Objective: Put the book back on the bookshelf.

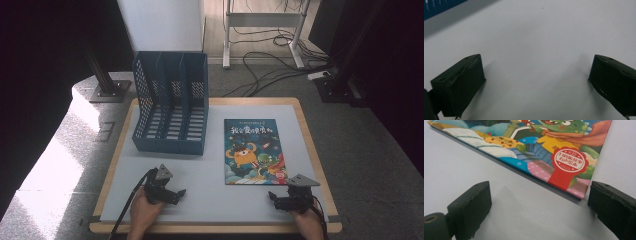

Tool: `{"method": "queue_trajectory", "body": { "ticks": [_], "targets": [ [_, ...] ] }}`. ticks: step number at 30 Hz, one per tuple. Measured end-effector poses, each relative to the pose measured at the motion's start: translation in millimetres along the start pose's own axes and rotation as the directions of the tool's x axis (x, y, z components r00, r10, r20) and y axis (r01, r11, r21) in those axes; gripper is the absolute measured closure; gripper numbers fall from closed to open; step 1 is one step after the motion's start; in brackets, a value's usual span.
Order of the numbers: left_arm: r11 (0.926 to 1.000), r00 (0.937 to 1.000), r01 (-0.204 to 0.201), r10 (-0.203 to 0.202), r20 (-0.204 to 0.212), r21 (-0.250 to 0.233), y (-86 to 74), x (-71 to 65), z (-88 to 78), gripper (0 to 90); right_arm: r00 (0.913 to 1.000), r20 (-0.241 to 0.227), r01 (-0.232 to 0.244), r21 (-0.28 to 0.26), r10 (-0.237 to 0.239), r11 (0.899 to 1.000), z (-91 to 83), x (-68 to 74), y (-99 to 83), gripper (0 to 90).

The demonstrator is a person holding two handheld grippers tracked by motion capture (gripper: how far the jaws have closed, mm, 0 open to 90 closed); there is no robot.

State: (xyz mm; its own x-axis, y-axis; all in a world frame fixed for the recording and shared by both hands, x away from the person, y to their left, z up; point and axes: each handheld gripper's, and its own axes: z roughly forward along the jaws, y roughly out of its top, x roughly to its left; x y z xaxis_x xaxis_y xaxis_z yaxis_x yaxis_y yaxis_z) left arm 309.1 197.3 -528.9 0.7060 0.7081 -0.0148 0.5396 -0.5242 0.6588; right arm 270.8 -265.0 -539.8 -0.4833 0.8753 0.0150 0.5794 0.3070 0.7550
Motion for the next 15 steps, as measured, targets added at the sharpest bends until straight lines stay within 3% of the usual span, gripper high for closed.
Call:
{"method": "queue_trajectory", "body": {
  "ticks": [15],
  "targets": [
    [1.0000, 1.0000, 0.002, -0.002, -0.003, 0.004, 0.7, -0.4, 0.1, 0.0, 1.0000, 0.002, -0.002, 0.000, 0.002, 1.000, 0.0, 0.1, 0.2, 4.7]
  ]
}}
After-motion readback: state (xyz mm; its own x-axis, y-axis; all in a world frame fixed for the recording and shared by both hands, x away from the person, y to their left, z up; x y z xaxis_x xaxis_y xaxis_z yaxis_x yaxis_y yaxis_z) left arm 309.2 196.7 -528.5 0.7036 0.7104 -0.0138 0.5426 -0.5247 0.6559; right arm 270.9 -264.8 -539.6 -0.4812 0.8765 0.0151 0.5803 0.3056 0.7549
